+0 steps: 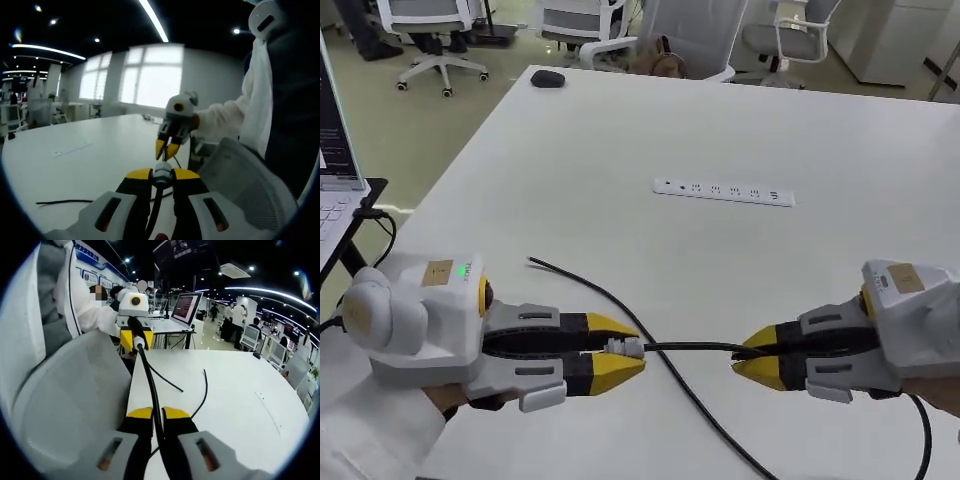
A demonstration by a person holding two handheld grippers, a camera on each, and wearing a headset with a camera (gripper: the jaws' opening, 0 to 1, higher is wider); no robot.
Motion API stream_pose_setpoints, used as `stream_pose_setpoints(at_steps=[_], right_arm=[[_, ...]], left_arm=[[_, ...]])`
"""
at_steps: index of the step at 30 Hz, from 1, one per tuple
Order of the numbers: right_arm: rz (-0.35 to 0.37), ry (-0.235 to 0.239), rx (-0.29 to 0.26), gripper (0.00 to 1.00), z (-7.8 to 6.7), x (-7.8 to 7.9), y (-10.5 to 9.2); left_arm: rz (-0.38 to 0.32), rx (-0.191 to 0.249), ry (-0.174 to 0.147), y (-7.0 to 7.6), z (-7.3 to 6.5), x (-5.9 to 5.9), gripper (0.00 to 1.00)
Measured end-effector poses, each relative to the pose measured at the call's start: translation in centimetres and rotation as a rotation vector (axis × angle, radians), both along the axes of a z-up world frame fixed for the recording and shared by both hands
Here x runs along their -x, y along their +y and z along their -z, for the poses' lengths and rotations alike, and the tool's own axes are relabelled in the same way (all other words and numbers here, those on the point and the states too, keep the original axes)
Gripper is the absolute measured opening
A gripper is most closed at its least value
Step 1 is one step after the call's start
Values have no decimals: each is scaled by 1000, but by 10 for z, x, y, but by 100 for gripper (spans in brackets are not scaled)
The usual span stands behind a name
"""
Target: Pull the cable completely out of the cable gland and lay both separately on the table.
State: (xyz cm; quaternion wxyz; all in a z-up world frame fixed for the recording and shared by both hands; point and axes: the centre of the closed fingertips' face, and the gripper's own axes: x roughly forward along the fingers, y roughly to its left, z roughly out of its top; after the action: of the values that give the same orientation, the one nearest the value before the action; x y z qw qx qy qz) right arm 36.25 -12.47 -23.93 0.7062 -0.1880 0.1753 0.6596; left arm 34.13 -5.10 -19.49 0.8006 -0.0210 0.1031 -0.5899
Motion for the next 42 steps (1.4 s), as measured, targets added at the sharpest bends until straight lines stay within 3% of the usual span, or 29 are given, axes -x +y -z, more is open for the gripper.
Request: stream_pose_setpoints(at_steps=[6,14,20,24,28,33,42], right_arm=[[-7,-28,-44,14,-14,-1,7],[-103,-88,-87,16,-36,13,36],[-148,-120,-52,15,-28,15,55],[-166,-126,-27,9,-20,15,60],[-169,-102,-28,6,-21,16,59],[-174,-113,-13,3,-19,18,55],[-128,-96,-12,2,-14,8,35]], left_arm=[[11,3,-4,-6,-2,1,17],[21,3,-4,-13,-1,-2,17],[35,-2,-12,-17,-2,-1,16],[42,-9,-23,-19,-3,0,17],[32,-7,-25,-18,-2,-2,17],[20,-3,-29,-17,-3,-5,17],[-6,4,-34,-9,-5,-11,17]])
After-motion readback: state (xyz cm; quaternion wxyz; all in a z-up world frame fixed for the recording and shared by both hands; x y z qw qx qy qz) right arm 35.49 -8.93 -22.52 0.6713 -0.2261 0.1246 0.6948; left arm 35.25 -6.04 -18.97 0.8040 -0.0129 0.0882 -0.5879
